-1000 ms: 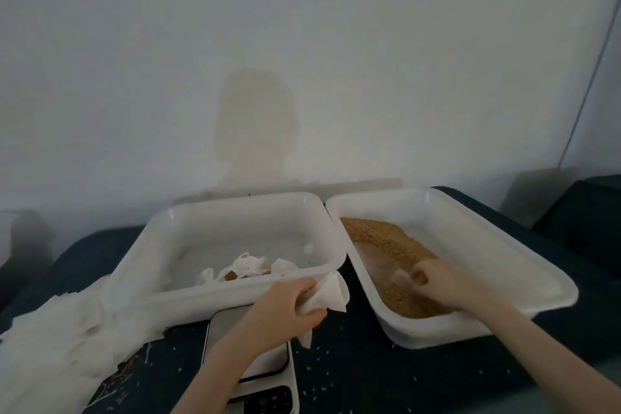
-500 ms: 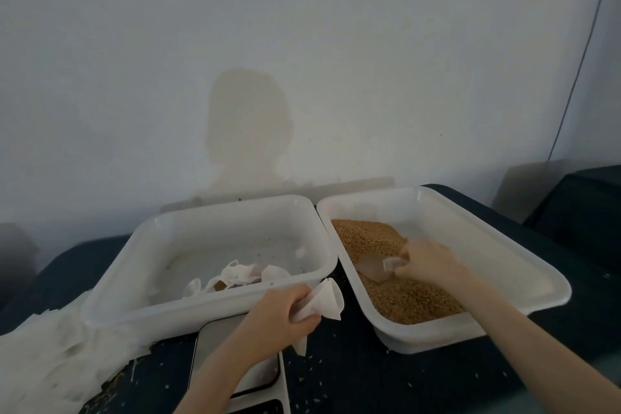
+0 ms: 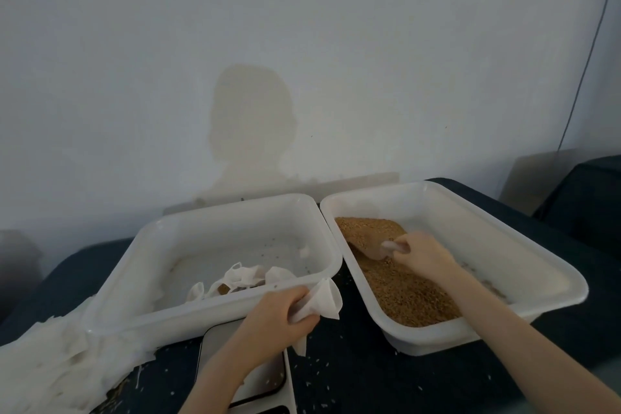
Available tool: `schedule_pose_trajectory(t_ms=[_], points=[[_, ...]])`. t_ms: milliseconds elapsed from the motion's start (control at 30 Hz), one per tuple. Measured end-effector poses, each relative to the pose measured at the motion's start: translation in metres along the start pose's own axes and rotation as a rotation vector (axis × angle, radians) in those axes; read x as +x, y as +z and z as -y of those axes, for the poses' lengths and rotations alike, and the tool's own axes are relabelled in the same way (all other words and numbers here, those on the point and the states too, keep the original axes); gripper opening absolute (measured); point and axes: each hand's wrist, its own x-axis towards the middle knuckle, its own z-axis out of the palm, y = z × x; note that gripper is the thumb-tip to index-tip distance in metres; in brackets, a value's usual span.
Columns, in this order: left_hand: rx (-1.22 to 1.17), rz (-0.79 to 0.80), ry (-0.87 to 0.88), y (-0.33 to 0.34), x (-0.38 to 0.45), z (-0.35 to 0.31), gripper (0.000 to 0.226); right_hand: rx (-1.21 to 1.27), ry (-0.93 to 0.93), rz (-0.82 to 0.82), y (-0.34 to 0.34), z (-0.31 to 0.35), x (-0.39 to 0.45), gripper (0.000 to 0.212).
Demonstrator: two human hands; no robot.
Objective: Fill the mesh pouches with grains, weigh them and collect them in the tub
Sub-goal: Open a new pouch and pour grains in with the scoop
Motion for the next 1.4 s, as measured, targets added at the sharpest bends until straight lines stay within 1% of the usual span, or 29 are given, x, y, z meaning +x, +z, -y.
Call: schedule_pose_trajectory(t_ms=[167,333,400,500,633,700,767,867,933,1033,1100,1167,1267,1400], points=[[-0.012,0.004,0.015,0.001,-0.002,0.001,0.023,0.081,0.102,-0.132,-0.005,0.002,-0.007,0.012],[-0.017,-0.004,0.019,0.0,-0.004,0.0,0.024,0.172,0.11,-0.231,-0.007,0.007,-0.015,0.028],[-0.026,-0.004,0.011,0.0,-0.005,0.0,0.022,0.194,0.094,-0.217,-0.009,0.009,-0.017,0.032],[-0.049,-0.007,-0.006,-0.004,-0.007,0.002,0.015,0.204,0.077,-0.173,-0.01,0.012,-0.02,0.03],[-0.053,-0.048,-0.048,-0.015,-0.014,0.005,0.014,0.272,0.001,-0.191,-0.013,0.018,-0.02,0.03],[-0.054,-0.07,-0.082,-0.024,-0.02,0.009,0.014,0.273,-0.057,-0.189,-0.015,0.022,-0.021,0.033],[-0.036,-0.091,-0.124,-0.036,-0.027,0.014,0.019,0.266,-0.104,-0.218,-0.015,0.027,-0.022,0.034],[-0.024,-0.147,-0.163,-0.056,-0.036,0.021,0.015,0.244,-0.163,-0.257,-0.014,0.035,-0.025,0.032],[-0.038,-0.172,-0.196,-0.068,-0.043,0.025,0.016,0.299,-0.215,-0.219,-0.014,0.042,-0.026,0.03],[-0.08,-0.181,-0.227,-0.081,-0.054,0.032,0.021,0.42,-0.331,-0.151,-0.014,0.054,-0.033,0.036],[-0.091,-0.179,-0.251,-0.087,-0.061,0.036,0.021,0.487,-0.416,-0.072,-0.016,0.065,-0.04,0.035],[-0.054,-0.178,-0.264,-0.09,-0.066,0.04,0.021,0.525,-0.485,0.036,-0.017,0.073,-0.047,0.033],[-0.031,-0.18,-0.256,-0.091,-0.071,0.045,0.016,0.531,-0.539,0.156,-0.021,0.082,-0.054,0.034],[-0.04,-0.17,-0.233,-0.091,-0.076,0.049,0.007,0.45,-0.576,0.19,-0.026,0.089,-0.059,0.039]])
